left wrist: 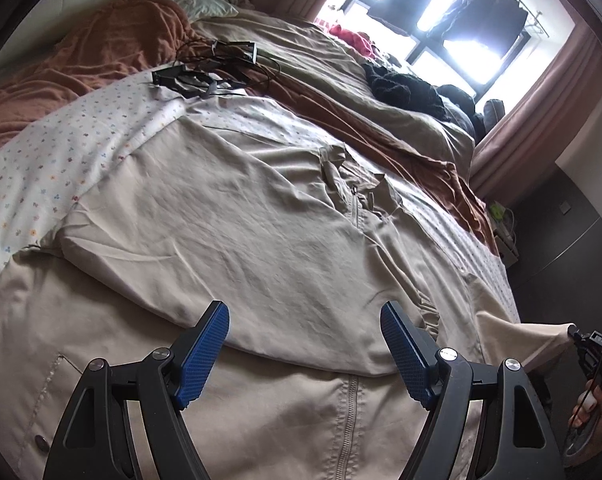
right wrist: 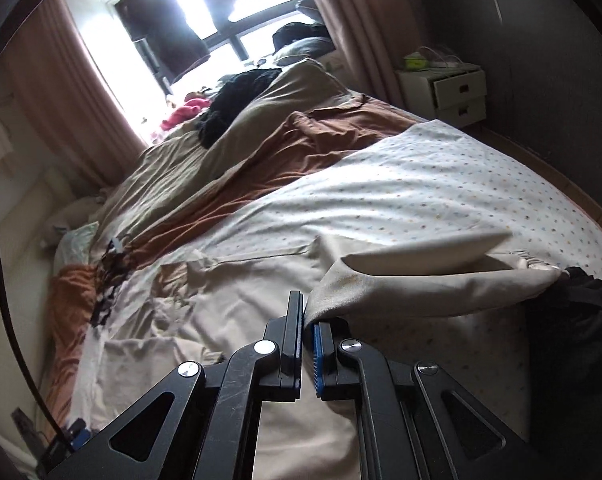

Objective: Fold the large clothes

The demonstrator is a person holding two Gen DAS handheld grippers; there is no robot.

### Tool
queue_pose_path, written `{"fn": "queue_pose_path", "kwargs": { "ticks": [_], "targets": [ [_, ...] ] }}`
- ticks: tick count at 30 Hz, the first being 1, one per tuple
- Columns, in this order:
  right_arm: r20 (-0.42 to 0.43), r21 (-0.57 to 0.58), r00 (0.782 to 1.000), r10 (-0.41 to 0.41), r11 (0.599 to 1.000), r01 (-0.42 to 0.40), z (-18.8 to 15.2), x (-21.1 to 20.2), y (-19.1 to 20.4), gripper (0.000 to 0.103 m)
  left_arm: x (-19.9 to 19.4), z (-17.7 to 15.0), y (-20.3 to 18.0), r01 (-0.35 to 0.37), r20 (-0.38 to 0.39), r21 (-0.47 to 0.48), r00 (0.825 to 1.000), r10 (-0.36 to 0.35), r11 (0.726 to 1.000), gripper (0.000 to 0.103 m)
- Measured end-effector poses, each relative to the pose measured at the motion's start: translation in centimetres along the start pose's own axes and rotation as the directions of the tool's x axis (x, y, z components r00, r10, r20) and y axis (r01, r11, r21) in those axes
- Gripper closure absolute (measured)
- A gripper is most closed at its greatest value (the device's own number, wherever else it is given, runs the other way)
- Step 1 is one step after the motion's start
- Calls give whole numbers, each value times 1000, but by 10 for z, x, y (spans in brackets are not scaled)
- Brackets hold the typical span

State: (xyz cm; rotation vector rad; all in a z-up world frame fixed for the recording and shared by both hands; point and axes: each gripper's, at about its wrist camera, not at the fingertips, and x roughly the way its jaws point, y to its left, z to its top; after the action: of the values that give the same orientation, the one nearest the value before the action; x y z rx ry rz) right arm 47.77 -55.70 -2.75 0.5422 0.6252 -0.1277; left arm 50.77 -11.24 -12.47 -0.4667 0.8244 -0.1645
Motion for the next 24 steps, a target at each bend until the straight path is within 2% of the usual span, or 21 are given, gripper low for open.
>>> {"fn": "queue_pose_path", "kwargs": {
  "ticks": [7, 11, 12, 14, 15, 20, 24],
  "targets": [
    [-90, -63, 993, 74, 995, -80, -47, 33, 46, 97, -11, 7, 11, 8, 33, -44, 999, -7, 999, 24],
    [-222, -74, 970, 95, 991, -114, -85, 65, 61, 96, -13, 9, 15, 13, 38, -60, 999, -11, 998, 24],
    [-275, -78, 957, 91, 990, -117, -95, 75, 63, 93, -13, 9, 15, 15, 39, -62, 999, -13, 998, 24],
    [-347, -56, 928, 133, 985, -162, -114, 83, 64, 63, -13, 9, 15, 11, 36, -57, 999, -9, 998, 24],
    [-355, -42, 922, 155, 983, -181, -120, 81, 61, 59, -13, 9, 15, 10, 35, -55, 999, -8, 998, 24],
    [-300, -30, 943, 146, 986, -162, -124, 43, 29, 45, -9, 7, 13, 7, 22, -44, 1000, -6, 999, 24],
    [-232, 34, 969, 85, 996, -79, -110, 19, -18, 42, -7, 3, 8, 6, 15, -33, 1000, -6, 999, 24]
  ]
}}
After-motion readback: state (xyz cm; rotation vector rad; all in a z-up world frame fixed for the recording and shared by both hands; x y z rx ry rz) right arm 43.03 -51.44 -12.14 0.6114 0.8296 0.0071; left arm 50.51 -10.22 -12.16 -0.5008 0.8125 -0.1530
